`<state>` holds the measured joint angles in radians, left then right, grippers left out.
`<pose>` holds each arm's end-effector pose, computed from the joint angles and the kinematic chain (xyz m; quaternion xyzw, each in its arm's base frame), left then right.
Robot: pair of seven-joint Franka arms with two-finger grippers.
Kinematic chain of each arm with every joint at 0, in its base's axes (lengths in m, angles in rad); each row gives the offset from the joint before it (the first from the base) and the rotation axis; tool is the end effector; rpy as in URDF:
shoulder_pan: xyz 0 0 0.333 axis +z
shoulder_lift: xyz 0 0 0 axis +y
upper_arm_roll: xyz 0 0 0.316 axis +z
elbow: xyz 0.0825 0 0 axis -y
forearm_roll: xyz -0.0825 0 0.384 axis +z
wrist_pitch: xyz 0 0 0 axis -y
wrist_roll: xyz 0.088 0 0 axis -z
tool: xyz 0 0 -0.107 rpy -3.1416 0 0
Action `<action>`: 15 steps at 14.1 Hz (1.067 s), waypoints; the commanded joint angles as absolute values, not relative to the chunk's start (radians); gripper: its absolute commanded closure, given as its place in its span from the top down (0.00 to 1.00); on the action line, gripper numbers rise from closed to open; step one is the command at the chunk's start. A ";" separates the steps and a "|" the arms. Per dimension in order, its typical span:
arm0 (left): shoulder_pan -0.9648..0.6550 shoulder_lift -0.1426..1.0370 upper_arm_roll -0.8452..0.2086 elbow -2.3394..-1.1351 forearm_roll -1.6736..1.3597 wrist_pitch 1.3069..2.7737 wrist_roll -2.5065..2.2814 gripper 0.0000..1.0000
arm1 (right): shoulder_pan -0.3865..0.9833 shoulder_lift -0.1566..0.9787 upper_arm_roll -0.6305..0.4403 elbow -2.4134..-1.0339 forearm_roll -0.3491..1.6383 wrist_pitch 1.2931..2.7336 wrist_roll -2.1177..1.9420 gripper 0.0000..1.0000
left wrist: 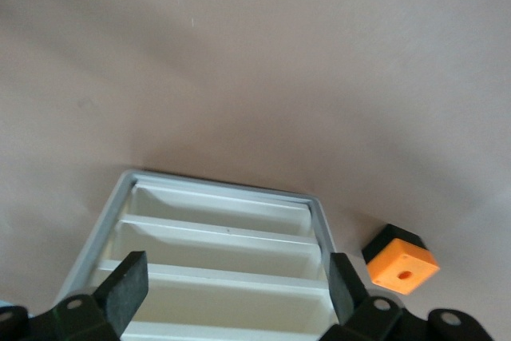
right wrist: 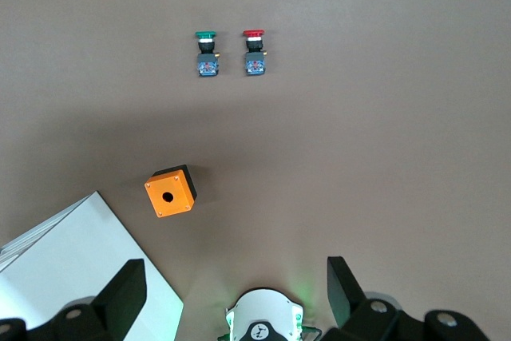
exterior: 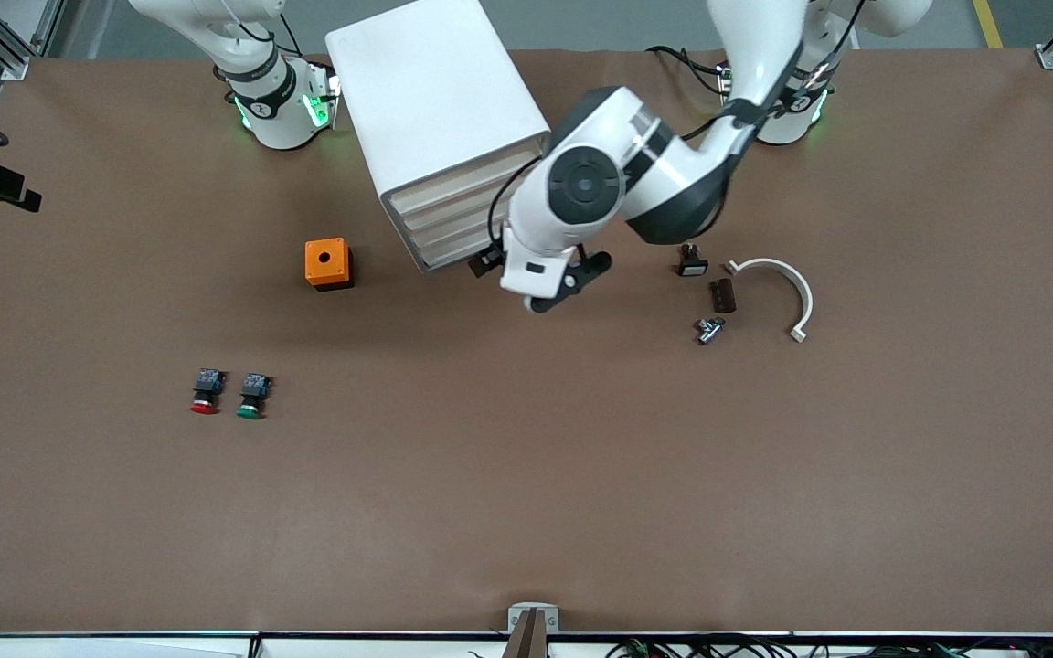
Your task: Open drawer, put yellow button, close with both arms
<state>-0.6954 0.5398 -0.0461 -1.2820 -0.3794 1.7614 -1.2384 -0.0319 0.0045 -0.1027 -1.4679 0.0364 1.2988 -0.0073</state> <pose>0.5054 -0.4975 0.4413 0.9383 0.2836 -0.1797 0.0829 0.5220 -0.0659 0.6480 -0.9943 0.0600 0.0852 0.0238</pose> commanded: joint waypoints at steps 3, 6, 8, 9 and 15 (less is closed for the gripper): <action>-0.617 0.390 -0.051 -1.302 -0.250 1.619 -1.064 1.00 | 0.002 -0.168 -0.092 -1.673 0.035 1.396 0.002 1.00; -0.526 0.335 -0.051 -1.305 -0.236 1.488 -0.872 1.00 | 0.002 -0.232 -0.092 -1.743 0.034 1.447 0.002 1.00; -0.467 0.295 -0.052 -1.312 -0.212 1.430 -0.752 1.00 | 0.003 -0.235 -0.092 -1.743 0.032 1.447 0.002 1.00; -0.439 0.276 -0.052 -1.315 -0.200 1.405 -0.697 1.00 | 0.002 -0.236 -0.092 -1.741 0.031 1.448 0.002 1.00; -0.215 0.146 -0.099 -1.408 -0.106 1.321 -0.413 1.00 | 0.003 -0.249 -0.089 -1.741 0.003 1.465 -0.005 1.00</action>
